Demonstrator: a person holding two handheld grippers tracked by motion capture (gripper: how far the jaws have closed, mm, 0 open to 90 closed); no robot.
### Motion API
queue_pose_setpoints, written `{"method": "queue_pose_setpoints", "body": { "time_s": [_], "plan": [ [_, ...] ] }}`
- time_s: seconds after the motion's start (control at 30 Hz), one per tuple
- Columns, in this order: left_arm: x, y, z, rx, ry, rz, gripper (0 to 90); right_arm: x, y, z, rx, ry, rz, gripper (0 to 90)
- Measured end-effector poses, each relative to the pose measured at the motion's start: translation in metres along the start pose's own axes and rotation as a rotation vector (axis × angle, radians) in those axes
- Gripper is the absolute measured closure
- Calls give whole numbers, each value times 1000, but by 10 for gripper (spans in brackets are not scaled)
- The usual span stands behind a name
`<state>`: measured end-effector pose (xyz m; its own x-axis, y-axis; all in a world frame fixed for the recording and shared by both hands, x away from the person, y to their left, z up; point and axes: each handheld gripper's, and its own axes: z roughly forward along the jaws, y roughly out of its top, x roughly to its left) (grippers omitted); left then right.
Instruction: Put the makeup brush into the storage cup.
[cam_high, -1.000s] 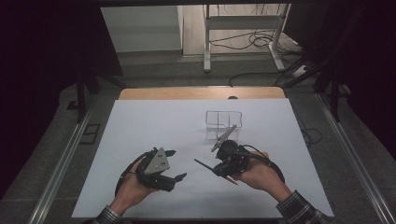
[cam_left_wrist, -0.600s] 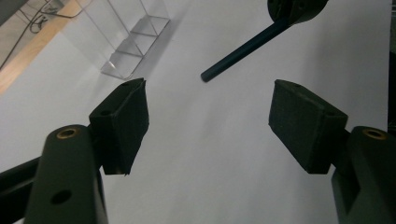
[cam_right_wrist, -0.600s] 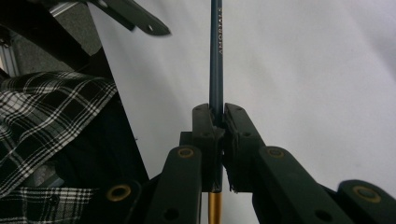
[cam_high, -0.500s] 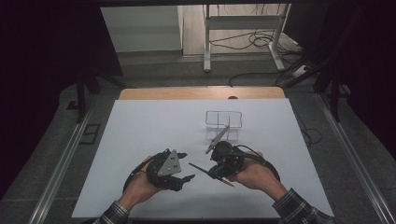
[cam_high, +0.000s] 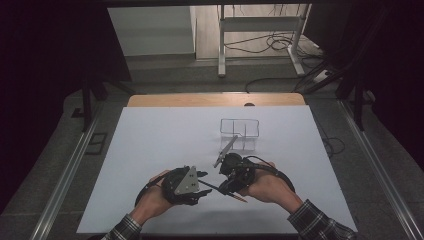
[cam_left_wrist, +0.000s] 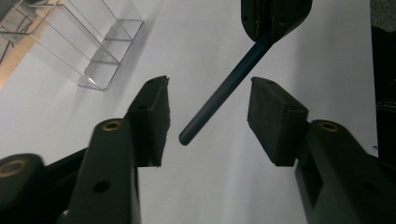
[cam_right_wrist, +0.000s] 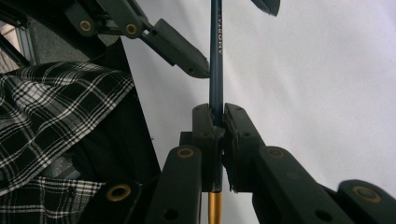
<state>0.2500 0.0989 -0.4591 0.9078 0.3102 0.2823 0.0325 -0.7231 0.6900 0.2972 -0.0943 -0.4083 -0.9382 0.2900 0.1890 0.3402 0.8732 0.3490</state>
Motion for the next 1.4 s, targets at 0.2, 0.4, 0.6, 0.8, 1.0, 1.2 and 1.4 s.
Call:
{"method": "queue_pose_setpoints", "body": {
  "time_s": [0.2, 0.4, 0.6, 0.8, 1.0, 1.2, 1.4],
  "plan": [
    [0, -1, -1, 3, -9, 27, 631, 0, 2, 1, 5, 8, -5, 832],
    [-4, -3, 2, 29, -92, 87, 846, -7, 0, -2, -16, -36, 6, 755],
    [-6, -3, 7, 63, -105, 79, 856, -14, -3, -4, -51, -55, 24, 678],
    [-5, -4, 8, 79, -102, 32, 856, -15, -7, -8, -76, -70, 23, 651],
    [-4, -6, 6, 90, -82, -14, 855, -14, -10, -12, -102, -85, 22, 636],
    [-3, -10, 5, 91, -68, -81, 855, -14, -17, -16, -132, -100, 24, 615],
    [2, -16, -3, 67, -54, -172, 855, -16, -24, -19, -157, -113, 46, 580]
  ]
}}
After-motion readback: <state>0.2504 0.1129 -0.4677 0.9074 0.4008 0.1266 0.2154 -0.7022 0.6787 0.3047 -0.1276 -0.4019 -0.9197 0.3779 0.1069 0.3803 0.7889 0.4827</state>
